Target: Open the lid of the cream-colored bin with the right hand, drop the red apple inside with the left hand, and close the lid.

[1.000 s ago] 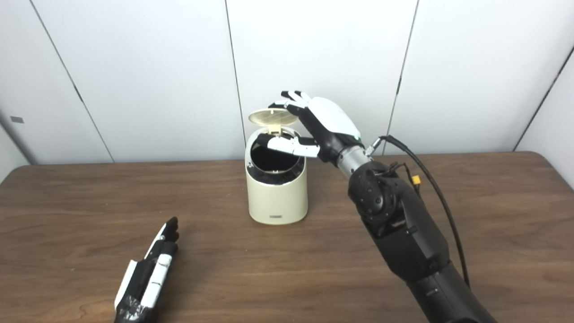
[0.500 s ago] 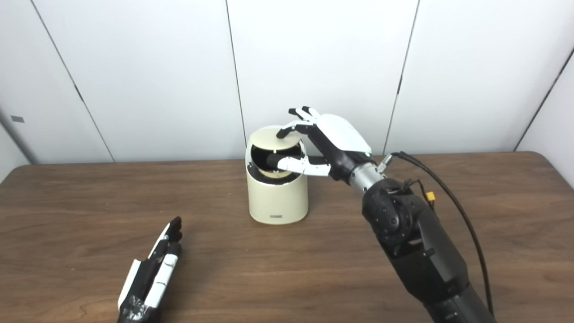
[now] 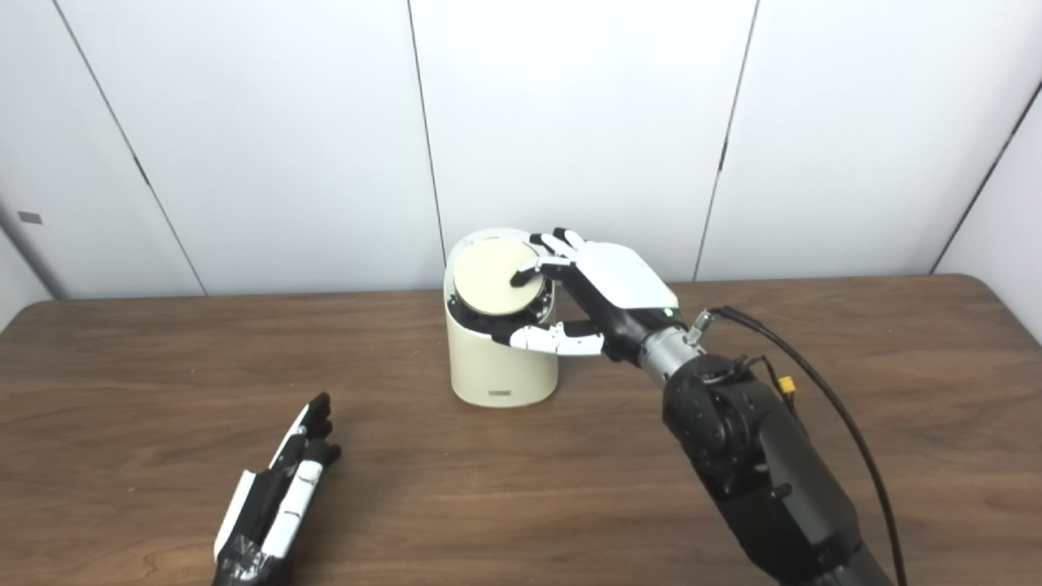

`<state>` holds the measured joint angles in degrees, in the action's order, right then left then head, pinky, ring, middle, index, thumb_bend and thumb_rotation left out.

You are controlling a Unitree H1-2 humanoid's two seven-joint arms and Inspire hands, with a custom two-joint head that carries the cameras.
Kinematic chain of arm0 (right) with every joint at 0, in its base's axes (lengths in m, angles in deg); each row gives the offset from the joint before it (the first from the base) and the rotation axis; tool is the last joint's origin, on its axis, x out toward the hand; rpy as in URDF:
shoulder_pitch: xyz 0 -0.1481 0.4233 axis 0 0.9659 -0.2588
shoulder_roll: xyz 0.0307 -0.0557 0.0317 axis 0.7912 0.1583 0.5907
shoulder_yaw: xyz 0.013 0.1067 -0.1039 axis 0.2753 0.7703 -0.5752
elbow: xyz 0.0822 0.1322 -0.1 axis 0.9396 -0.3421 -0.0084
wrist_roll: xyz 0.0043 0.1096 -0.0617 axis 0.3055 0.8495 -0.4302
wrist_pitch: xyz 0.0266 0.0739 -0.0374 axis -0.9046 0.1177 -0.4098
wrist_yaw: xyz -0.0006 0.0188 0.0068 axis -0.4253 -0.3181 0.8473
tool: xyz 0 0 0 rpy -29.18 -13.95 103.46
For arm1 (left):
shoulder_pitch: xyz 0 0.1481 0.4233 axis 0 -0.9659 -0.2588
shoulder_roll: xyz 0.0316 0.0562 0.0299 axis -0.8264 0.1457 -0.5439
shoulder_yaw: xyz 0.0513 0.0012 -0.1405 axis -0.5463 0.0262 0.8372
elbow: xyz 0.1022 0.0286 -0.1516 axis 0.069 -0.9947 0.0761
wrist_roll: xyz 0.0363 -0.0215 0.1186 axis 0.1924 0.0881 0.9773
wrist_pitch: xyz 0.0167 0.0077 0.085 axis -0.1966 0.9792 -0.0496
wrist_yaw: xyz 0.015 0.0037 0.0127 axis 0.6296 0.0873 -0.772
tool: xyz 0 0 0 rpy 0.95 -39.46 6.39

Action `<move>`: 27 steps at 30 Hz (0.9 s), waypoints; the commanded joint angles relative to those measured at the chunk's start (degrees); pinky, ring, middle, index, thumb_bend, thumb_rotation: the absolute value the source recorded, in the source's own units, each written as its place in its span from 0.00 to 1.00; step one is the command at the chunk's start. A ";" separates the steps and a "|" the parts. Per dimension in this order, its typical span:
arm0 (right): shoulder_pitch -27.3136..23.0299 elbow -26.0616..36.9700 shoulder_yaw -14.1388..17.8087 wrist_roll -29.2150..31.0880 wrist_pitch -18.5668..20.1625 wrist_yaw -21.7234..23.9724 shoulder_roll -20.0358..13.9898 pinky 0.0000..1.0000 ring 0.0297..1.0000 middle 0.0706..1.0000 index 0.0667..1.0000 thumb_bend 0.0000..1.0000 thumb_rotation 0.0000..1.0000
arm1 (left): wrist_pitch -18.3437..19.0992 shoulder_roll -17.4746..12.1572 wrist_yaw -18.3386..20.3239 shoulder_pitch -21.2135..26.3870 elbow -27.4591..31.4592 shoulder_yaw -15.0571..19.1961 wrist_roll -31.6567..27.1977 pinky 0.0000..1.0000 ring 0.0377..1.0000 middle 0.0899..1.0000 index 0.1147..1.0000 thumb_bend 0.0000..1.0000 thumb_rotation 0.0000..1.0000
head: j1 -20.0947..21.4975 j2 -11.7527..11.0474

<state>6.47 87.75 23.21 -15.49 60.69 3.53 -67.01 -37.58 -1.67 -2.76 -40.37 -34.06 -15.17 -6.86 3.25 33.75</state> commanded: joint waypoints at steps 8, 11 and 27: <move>-1.60 -0.02 -3.59 -6.65 -3.38 -0.31 -0.31 1.00 1.00 0.94 0.69 0.57 0.90 | -0.55 -0.06 0.46 0.79 2.01 -0.45 -0.99 0.91 1.00 1.00 1.00 0.62 0.79 | -0.15 0.52; -1.70 0.55 -5.06 -10.45 -3.75 0.53 -0.80 1.00 1.00 0.94 0.70 0.57 0.91 | -0.50 0.11 0.12 0.79 2.16 -0.44 -0.74 0.90 1.00 1.00 1.00 0.63 0.79 | -0.25 0.71; -0.86 3.69 -4.86 -18.50 -5.06 1.41 -0.62 1.00 1.00 0.98 0.75 0.54 0.90 | 0.65 1.32 0.02 0.40 4.30 -0.93 -1.39 0.89 1.00 1.00 1.00 0.67 0.79 | -1.26 1.03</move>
<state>5.92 90.42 17.97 -35.37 56.32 5.24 -68.16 -36.10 -0.55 -2.68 -40.83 -31.78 -16.00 -8.39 1.93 34.80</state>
